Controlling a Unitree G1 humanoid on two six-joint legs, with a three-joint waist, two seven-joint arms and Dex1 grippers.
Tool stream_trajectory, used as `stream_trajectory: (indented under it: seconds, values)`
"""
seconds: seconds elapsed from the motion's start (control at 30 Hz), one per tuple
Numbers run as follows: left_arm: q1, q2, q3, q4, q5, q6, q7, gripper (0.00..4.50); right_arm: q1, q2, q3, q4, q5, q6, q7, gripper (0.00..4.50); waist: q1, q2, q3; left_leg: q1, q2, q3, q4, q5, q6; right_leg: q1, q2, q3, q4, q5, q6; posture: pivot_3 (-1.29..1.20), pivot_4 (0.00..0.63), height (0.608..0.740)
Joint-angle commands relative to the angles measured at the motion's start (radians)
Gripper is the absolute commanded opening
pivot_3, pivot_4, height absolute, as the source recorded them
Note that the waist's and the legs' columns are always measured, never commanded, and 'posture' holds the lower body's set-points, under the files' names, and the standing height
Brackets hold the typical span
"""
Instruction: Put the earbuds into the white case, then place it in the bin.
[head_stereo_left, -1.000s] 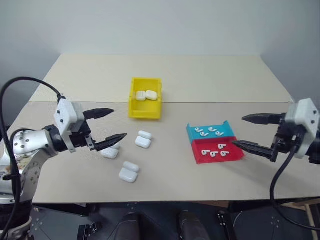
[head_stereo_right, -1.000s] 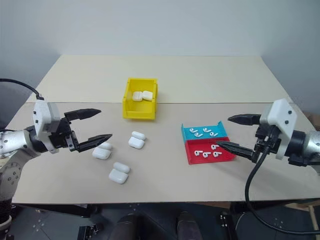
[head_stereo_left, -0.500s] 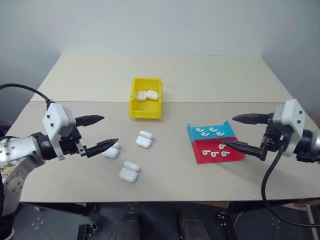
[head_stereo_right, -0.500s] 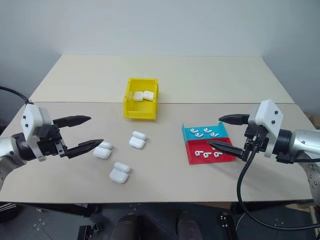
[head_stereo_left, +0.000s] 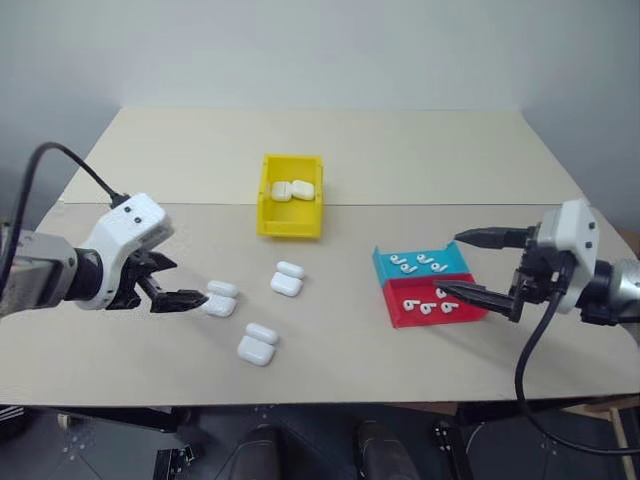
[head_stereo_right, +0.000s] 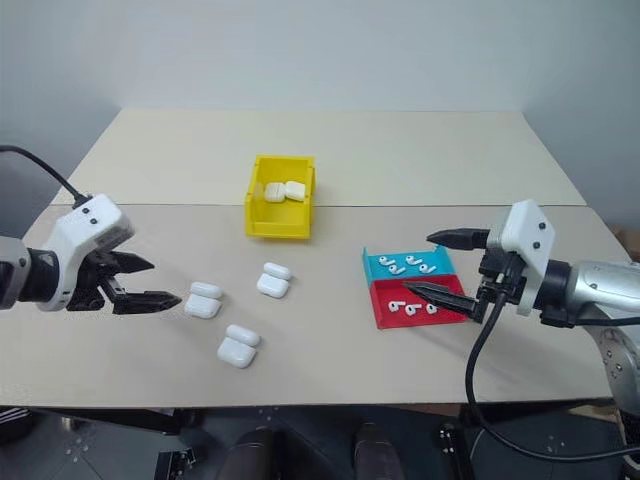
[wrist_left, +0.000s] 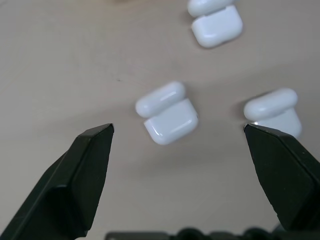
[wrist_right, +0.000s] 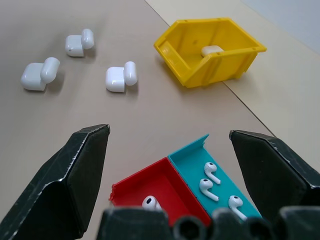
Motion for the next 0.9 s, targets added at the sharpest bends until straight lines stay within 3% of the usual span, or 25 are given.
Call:
stream_trajectory:
  seconds: [0.03,0.2,0.33,0.9]
  values:
    - [-0.098,-0.013,-0.081,0.038,0.007,0.083,0.008,4.50,0.006,0.017,-0.022,-0.044,0.023,-0.001,-0.027,4.48,0.001,0.000,0.000,0.000,0.000,0.000,0.000,0.000,0.000,0.000,0.000,0.000,0.000,0.000,0.000,0.00,0.150,0.740]
    - [-0.262,-0.132,-0.218,0.193,-0.008,0.201,0.133,4.50,0.029,0.049,-0.020,-0.077,0.022,0.001,-0.063,4.48,0.009,0.000,0.000,0.000,0.000,-0.001,0.001,0.000,0.000,0.001,0.000,-0.001,0.001,0.000,0.000,0.00,0.150,0.740]
    - [-0.281,-0.142,-0.276,0.177,-0.004,0.201,0.187,4.50,0.041,0.061,-0.021,-0.088,0.019,-0.001,-0.079,4.48,0.006,-0.001,0.000,-0.002,0.000,-0.001,0.001,0.000,0.000,0.000,0.000,0.000,0.000,0.000,0.000,0.00,0.150,0.740]
    - [-0.284,-0.201,-0.305,0.169,-0.085,0.201,0.362,4.50,0.058,0.081,-0.006,-0.109,0.017,-0.010,-0.111,4.48,0.005,-0.001,0.000,-0.003,-0.001,-0.002,0.002,0.000,0.000,0.000,0.000,-0.001,0.001,0.000,0.000,0.00,0.150,0.740]
